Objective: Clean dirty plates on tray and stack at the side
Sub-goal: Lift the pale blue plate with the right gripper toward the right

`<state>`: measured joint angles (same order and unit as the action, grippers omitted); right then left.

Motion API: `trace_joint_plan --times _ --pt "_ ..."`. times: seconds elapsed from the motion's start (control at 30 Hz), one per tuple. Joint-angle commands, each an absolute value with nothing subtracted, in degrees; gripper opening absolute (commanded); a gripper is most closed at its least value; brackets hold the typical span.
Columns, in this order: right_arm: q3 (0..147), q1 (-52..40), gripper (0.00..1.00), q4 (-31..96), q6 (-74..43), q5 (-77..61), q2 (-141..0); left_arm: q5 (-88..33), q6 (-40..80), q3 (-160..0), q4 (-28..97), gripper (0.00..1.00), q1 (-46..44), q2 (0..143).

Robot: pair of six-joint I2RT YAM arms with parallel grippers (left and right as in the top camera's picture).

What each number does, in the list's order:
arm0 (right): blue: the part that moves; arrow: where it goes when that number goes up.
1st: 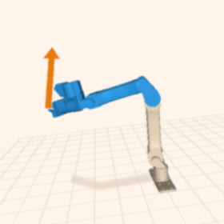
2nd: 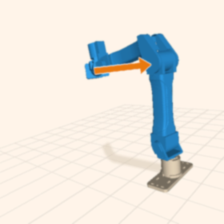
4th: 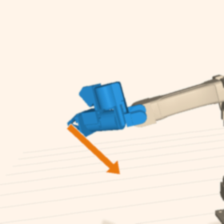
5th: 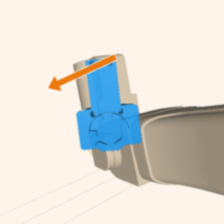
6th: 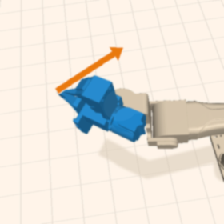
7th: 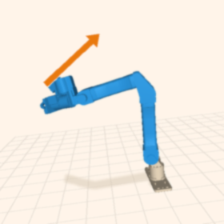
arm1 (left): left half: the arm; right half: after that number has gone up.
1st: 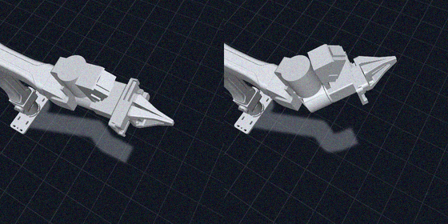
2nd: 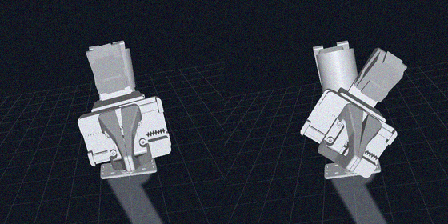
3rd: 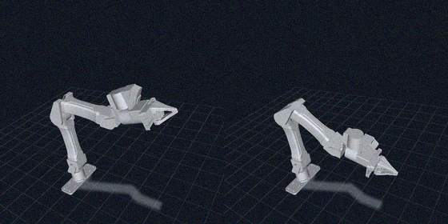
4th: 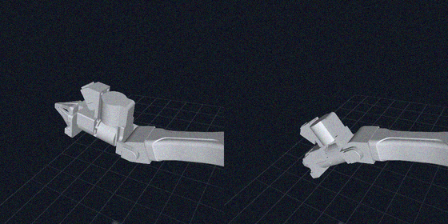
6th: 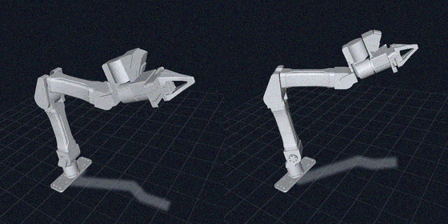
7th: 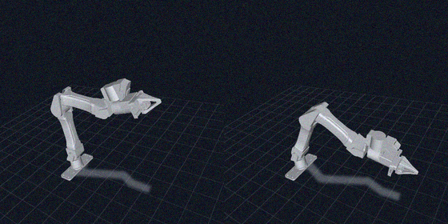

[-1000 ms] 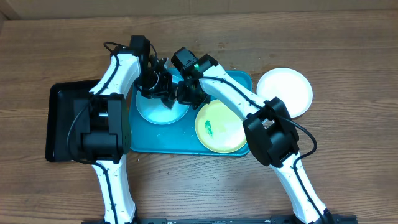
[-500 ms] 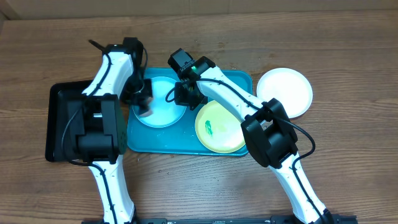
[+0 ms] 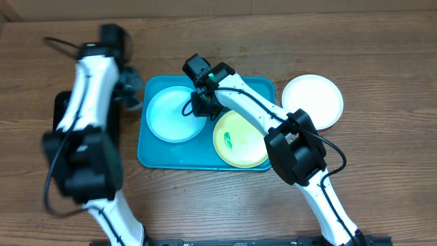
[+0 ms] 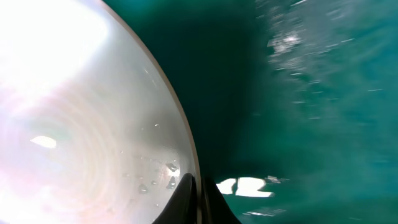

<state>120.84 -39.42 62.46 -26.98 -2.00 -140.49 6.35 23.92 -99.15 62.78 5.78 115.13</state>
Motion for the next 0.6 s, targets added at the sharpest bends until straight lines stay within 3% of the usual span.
trace_joint_plan --times 0.0,0.2,0.3,0.57 --pt "122.3 -40.7 0.04 63.9 -19.6 10.6 -136.6 -4.6 25.1 -100.4 63.0 0.04 10.4 108.1" --pt "123.6 -46.3 0.04 65.3 -13.2 34.3 -130.0 -9.6 25.0 -100.4 67.9 0.04 20.1 105.9" --pt "123.6 -51.7 0.04 64.6 -4.6 49.8 -126.6 -8.3 24.2 -99.8 71.8 0.04 25.9 106.3" --pt "123.6 -60.8 0.04 59.3 11.2 73.7 -125.4 -7.2 24.4 -99.4 74.2 0.05 34.3 106.4"
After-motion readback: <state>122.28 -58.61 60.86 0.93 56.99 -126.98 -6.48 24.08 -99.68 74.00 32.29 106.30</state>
